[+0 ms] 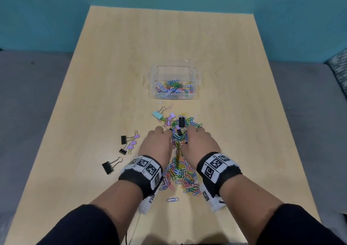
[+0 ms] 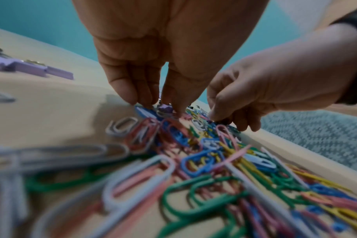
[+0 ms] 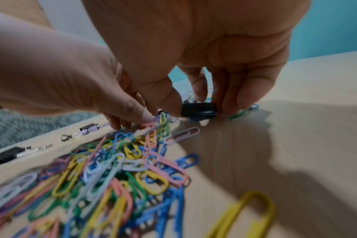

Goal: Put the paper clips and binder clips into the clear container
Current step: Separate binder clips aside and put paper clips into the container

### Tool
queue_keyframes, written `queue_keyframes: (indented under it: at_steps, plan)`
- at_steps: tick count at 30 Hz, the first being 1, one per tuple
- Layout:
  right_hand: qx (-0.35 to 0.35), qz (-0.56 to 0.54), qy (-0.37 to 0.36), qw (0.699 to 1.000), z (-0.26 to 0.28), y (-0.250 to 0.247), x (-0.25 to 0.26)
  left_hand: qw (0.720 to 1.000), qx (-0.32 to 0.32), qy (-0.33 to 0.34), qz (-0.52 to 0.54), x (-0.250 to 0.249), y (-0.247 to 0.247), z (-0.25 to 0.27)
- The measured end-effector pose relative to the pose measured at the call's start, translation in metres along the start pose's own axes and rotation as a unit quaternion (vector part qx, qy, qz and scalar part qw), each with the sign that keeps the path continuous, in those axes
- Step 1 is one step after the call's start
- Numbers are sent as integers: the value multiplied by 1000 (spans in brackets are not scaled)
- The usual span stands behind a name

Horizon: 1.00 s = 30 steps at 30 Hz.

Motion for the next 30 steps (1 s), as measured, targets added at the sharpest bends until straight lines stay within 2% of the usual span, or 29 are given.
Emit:
queue_keyframes:
  at_steps: [3, 6, 8, 11, 13, 17, 19, 22, 25, 30]
  plan:
    - [-12, -91, 19, 996, 1, -12, -9, 1000, 10, 1, -2, 0, 0, -3]
    - [-69, -149, 64, 984, 5, -28, -41, 1000, 13, 3, 2, 2, -1, -3]
    - [-99, -135, 103, 980, 7, -35, -72, 1000, 16, 15, -12, 2, -2, -3]
    - [-77, -92, 127, 985, 8, -37, -104, 999, 22, 36, -22, 2, 0, -4]
    - [-83, -50, 101, 990, 7, -38, -108, 999, 19, 29, 21, 6, 0, -5]
    - [-105, 62, -45, 991, -4, -37, -81, 982, -31, -56, 180, 27, -11, -5]
    - [-84, 80, -101, 988, -15, -33, -64, 983, -53, -71, 158, 41, -16, -11]
    - [-40, 113, -146, 982, -32, -28, -47, 992, -59, -71, 89, 56, -19, -21]
    - [-8, 134, -164, 977, -42, -24, -42, 994, -62, -37, 88, 49, -20, -26]
    - [-6, 120, -170, 978, -45, -31, -39, 995, -44, 85, 30, 15, -6, -34]
Point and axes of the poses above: each hand's wrist, its own z-axis away from the middle knuckle, its own y-axis out of the palm, x = y × z, the point moved 3 cm from there along -z, towards the middle knuckle, and after that the axes turned 7 degrees about -z, right-handed, at the moved point
